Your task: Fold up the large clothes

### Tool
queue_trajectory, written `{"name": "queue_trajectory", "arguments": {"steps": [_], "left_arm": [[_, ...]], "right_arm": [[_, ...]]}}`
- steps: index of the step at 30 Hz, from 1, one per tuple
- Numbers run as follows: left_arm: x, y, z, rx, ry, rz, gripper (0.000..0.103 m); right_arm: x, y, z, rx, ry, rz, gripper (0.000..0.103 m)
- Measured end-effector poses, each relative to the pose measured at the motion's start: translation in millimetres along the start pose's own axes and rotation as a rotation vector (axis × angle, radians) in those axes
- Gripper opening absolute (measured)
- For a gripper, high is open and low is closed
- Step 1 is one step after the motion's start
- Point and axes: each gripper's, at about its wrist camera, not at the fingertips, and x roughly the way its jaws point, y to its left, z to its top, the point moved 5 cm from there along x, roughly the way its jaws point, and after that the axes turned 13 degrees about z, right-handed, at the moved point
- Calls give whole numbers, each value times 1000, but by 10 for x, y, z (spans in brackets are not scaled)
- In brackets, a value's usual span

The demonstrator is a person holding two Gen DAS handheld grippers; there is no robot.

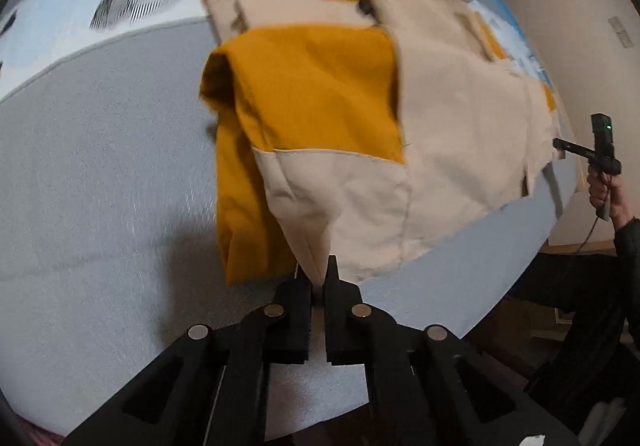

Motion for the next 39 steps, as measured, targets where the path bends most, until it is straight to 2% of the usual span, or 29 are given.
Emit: {"name": "queue_trajectory", "arguments": {"steps": [4,7,11,13,17,22,26,28,30,33,37,39], "left_arm": [[-265,120,154,-83,-105,-64,2],[-510,191,316,-143,-217,-113,1],[-721,266,569,-234,-336,-140,1],[-751,295,727,-287,-391,-127,1],[-732,327,1053,-371,-441,-102,1],[-656,531,1444,-511,-459,-53,1],[-493,659,1679,-555,-430,-30,1],[-428,702,1749,-563,-416,-30,4],[-405,756,1799,-576,-411,-44,10],[-427,866,1804,-594,-415,-27,20],[-468,1023,1704,-596,-408,-19,23],[-421,1024,1644,-550,-371,12,38]], "right_arm": [[-262,99,153,-2,-102,66,4],[-507,122,338,18,-211,117,4],[-689,183,611,30,-338,141,4],[-719,215,773,53,-409,152,4],[-714,170,1083,145,-520,129,4],[-734,106,1451,194,-652,90,2],[-582,37,1684,203,-637,62,2],[-489,25,1786,186,-616,30,4],[-433,-8,1859,180,-596,2,4],[-427,-83,1870,168,-578,-12,6],[-397,-163,1740,103,-508,-42,14],[-316,-197,1624,73,-450,-59,22]]}}
